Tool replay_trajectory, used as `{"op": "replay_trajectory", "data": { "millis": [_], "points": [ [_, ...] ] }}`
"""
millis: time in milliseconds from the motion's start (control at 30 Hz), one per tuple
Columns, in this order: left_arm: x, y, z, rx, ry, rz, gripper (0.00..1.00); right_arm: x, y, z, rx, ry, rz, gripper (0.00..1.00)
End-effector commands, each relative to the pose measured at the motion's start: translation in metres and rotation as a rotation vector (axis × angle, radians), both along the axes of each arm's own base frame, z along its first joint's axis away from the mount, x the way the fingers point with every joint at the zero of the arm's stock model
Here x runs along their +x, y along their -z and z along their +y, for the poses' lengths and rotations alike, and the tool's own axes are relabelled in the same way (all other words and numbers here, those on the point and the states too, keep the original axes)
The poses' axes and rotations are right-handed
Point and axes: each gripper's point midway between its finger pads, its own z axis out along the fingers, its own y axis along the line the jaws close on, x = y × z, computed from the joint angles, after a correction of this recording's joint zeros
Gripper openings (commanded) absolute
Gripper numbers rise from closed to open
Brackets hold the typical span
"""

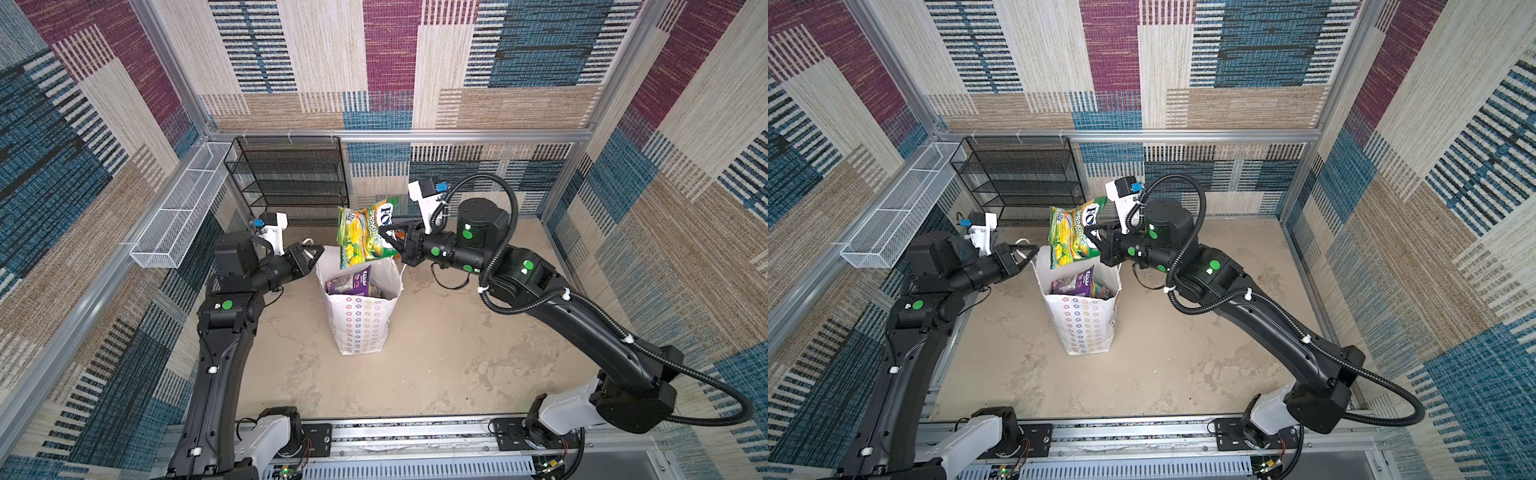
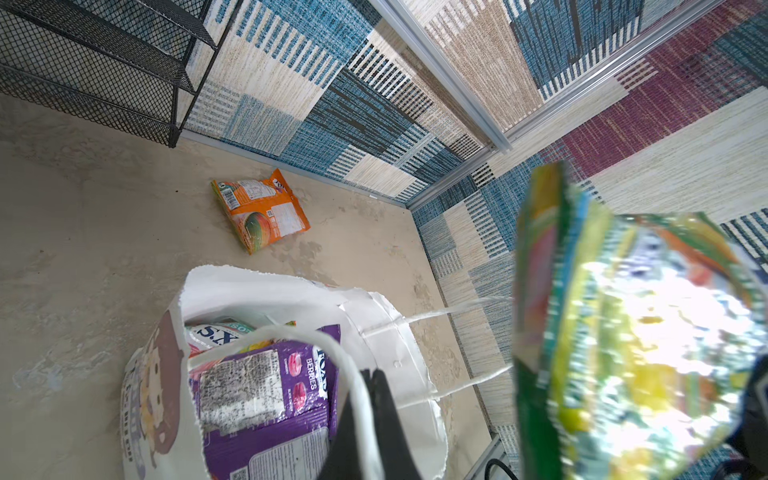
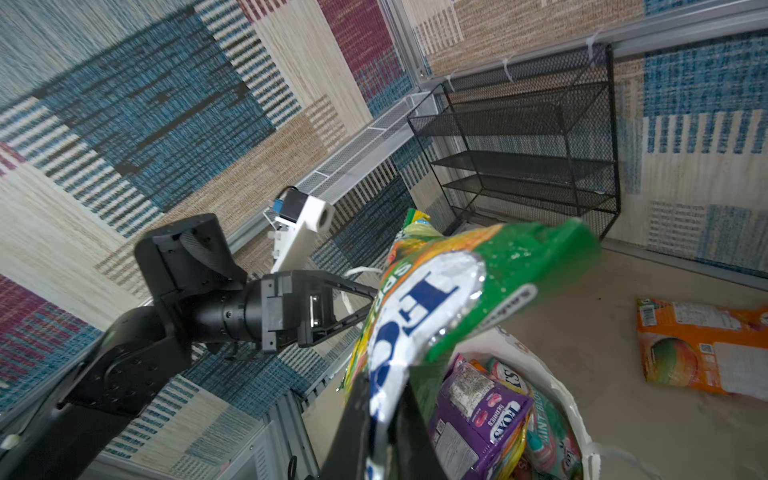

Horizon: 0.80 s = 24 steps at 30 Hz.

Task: Place the snacks into the paper bag
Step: 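Carry the green packet with the right gripper over the bag opening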

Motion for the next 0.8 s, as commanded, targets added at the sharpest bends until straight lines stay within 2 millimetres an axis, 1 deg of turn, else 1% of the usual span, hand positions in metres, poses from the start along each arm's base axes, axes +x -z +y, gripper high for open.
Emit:
{"op": "replay_trajectory", "data": {
  "millis": [0, 100, 200, 400, 567, 767],
  "points": [
    [0.002, -0.015, -0.003, -0.011, 0.021, -0.070, 0.03, 0.009, 0.014, 0.006, -0.079, 0.036, -0.015, 0.00],
    [0.003, -0.015, -0.003, -0.009, 0.021, -0.069, 0.03, 0.018, 0.035, 0.014, -0.145, 0.053, 0.004, 0.00],
    [0.003, -0.014, -0.003, -0.009, 0.019, -0.067, 0.03, 0.021, 0.054, 0.023, -0.193, 0.043, 0.019, 0.00],
    [0.004, -0.014, -0.002, -0.009, 0.019, -0.066, 0.03, 0.029, 0.081, 0.031, -0.264, 0.045, 0.034, 0.00],
    [0.004, -0.013, -0.002, -0.008, 0.017, -0.066, 0.03, 0.027, 0.098, 0.041, -0.296, 0.012, 0.055, 0.00],
    [0.005, -0.012, -0.002, -0.008, 0.016, -0.061, 0.04, 0.017, 0.119, 0.057, -0.332, -0.046, 0.086, 0.00]
  ]
}}
